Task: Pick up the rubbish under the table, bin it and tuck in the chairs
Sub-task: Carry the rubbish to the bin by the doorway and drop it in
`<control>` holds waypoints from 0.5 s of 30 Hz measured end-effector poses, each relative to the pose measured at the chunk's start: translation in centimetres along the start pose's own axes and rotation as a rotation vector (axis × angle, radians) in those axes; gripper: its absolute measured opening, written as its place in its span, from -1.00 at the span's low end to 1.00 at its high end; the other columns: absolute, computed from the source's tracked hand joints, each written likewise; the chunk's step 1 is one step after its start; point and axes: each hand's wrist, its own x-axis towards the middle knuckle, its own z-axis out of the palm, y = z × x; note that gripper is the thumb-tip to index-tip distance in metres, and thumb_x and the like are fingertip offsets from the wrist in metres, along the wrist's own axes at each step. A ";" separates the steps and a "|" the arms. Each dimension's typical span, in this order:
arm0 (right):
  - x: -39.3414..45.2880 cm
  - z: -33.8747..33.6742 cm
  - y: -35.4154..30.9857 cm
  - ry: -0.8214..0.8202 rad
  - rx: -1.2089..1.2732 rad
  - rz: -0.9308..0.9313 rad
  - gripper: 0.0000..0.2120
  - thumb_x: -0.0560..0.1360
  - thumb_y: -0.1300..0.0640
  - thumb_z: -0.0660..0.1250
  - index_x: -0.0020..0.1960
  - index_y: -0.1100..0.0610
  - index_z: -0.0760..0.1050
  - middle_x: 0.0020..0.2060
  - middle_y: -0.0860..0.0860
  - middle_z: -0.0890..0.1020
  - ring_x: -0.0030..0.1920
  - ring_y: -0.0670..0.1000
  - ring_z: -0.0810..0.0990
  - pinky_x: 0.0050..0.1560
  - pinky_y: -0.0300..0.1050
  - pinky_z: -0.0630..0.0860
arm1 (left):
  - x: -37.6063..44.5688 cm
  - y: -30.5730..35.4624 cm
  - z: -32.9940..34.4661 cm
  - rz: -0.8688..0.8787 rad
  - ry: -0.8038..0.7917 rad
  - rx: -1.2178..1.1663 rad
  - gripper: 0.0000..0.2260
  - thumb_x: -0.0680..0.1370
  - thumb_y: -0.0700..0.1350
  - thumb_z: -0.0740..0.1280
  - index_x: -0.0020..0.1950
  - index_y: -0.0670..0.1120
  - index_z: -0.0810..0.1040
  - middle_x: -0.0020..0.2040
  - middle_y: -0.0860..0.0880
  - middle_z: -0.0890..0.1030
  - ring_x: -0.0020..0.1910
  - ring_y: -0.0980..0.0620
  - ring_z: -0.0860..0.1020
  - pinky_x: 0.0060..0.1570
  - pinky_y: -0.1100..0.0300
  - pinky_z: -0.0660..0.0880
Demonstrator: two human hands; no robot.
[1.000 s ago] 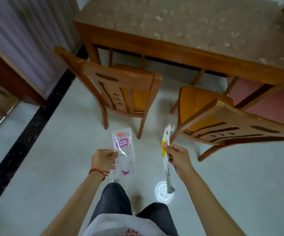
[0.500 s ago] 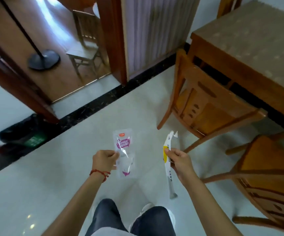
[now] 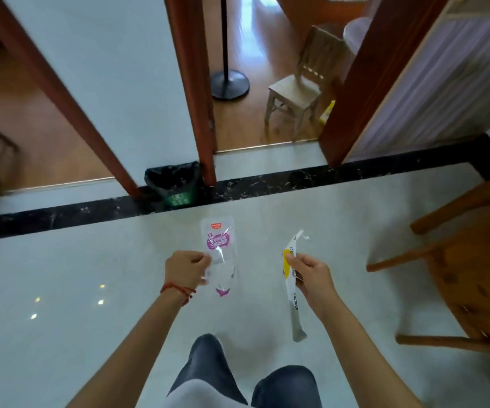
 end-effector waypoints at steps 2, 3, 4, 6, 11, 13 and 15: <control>1.1 3.5 -0.6 -0.027 -0.013 0.004 -0.93 0.41 0.18 0.41 -0.23 0.16 0.63 -0.47 -0.03 0.61 -0.41 -0.08 0.58 -0.35 -0.28 0.53 | 2.1 -0.6 -3.0 -0.014 0.038 -0.020 -0.87 0.45 -0.22 0.35 -0.18 -0.27 0.64 -0.30 -0.17 0.61 -0.44 -0.01 0.56 -0.45 0.23 0.59; 1.7 5.0 -1.0 -0.039 -0.017 0.005 -0.92 0.41 0.19 0.41 -0.25 0.15 0.63 -0.47 -0.02 0.60 -0.41 -0.08 0.58 -0.35 -0.28 0.53 | 3.0 -0.8 -4.3 -0.020 0.053 -0.025 -0.87 0.45 -0.21 0.35 -0.20 -0.26 0.64 -0.31 -0.17 0.61 -0.44 0.00 0.56 -0.48 0.27 0.57; 2.2 6.5 -1.3 -0.051 -0.026 0.009 -0.90 0.41 0.19 0.40 -0.27 0.14 0.63 -0.47 -0.02 0.60 -0.41 -0.08 0.58 -0.34 -0.28 0.54 | 3.9 -1.0 -5.4 -0.024 0.063 -0.026 -0.87 0.45 -0.21 0.35 -0.22 -0.24 0.64 -0.32 -0.17 0.62 -0.44 0.00 0.56 -0.49 0.28 0.56; 3.3 9.1 -1.9 -0.072 -0.053 0.021 -0.89 0.41 0.20 0.40 -0.28 0.14 0.64 -0.45 -0.01 0.61 -0.40 -0.07 0.58 -0.33 -0.27 0.55 | 5.6 -1.4 -7.2 -0.039 0.081 -0.030 -0.88 0.45 -0.21 0.35 -0.24 -0.23 0.63 -0.32 -0.16 0.62 -0.43 -0.02 0.57 -0.49 0.28 0.57; 7.6 14.2 -3.9 -0.116 -0.095 0.042 -0.91 0.42 0.24 0.39 -0.26 0.17 0.63 -0.45 0.00 0.61 -0.41 -0.06 0.57 -0.38 -0.26 0.53 | 10.5 -1.2 -9.7 -0.081 0.135 -0.062 -0.89 0.45 -0.24 0.35 -0.13 -0.26 0.63 -0.28 -0.13 0.62 -0.45 0.02 0.56 -0.54 0.34 0.52; 9.8 16.0 -5.0 -0.133 -0.110 0.045 -0.89 0.42 0.23 0.39 -0.27 0.15 0.63 -0.45 -0.01 0.62 -0.39 -0.06 0.58 -0.36 -0.25 0.53 | 12.8 -0.7 -10.3 -0.091 0.145 -0.061 -0.87 0.45 -0.23 0.35 -0.10 -0.28 0.62 -0.25 -0.14 0.61 -0.43 0.02 0.56 -0.53 0.35 0.53; 12.3 17.6 -6.2 -0.152 -0.124 0.045 -0.88 0.42 0.22 0.38 -0.28 0.15 0.63 -0.41 0.02 0.61 -0.37 -0.04 0.57 -0.32 -0.23 0.55 | 15.5 -0.1 -10.8 -0.102 0.157 -0.055 -0.85 0.46 -0.21 0.34 -0.07 -0.28 0.62 -0.23 -0.15 0.62 -0.41 0.02 0.56 -0.52 0.36 0.53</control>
